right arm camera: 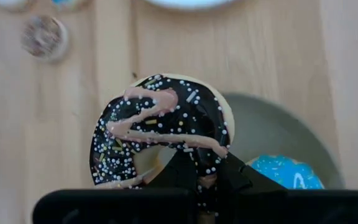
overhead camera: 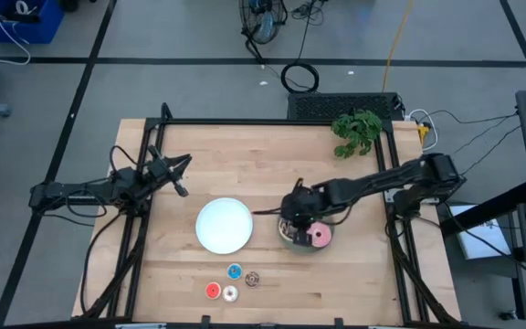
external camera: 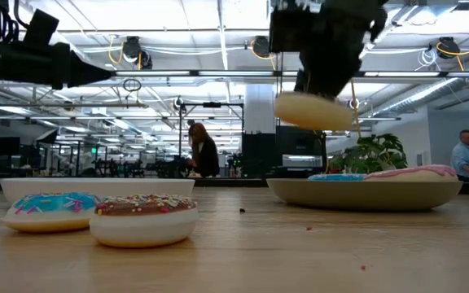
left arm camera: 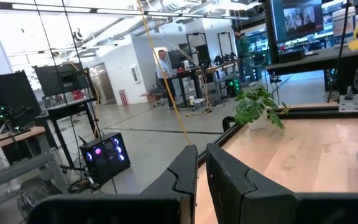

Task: Pick & Place donuts
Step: Put the large black donut on the gray plate

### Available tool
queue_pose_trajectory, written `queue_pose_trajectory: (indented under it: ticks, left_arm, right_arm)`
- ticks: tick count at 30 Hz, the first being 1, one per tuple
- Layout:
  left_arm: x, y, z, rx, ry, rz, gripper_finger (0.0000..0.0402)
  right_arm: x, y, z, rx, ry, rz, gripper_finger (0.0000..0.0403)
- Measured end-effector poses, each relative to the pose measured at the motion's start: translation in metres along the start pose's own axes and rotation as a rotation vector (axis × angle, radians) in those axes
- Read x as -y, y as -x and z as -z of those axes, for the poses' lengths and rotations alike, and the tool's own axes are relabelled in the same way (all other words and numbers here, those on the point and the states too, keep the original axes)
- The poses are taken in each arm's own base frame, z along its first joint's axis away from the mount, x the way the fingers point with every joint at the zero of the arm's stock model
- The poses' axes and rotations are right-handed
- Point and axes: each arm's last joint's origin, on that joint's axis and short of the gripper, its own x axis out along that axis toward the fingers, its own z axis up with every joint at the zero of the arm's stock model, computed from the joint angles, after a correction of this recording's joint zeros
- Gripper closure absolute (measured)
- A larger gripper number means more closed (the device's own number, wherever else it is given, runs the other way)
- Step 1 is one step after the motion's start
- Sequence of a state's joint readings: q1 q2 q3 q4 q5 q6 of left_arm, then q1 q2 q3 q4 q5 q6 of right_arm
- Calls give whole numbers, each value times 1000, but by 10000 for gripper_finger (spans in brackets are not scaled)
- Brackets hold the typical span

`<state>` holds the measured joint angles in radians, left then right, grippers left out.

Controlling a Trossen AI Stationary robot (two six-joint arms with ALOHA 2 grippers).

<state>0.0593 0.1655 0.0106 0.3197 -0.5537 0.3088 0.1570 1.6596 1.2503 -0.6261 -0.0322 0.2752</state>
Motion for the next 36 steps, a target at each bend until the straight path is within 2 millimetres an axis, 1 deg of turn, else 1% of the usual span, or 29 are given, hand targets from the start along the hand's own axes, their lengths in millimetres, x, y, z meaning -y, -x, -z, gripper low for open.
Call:
queue_pose_trajectory:
  ticks: [3,6,11,14,19,36]
  left_arm:
    - [0,0,0,-2,-1,1,360]
    - [0,0,0,-2,-1,2,360]
    - [0,0,0,-2,-1,2,360]
    - [0,0,0,-2,-1,2,360]
    - [0,0,0,-1,0,2,360]
    - [0,0,0,-2,1,2,360]
  right_arm:
    - [1,-18,2,-53,6,6,394]
    - [1,-34,2,-86,23,-26,394]
    - [1,-51,5,-136,18,-42,394]
    - [2,-58,7,-154,16,-36,394]
    - [3,-61,8,-167,13,-29,394]
    - [4,-61,7,-158,19,-26,389]
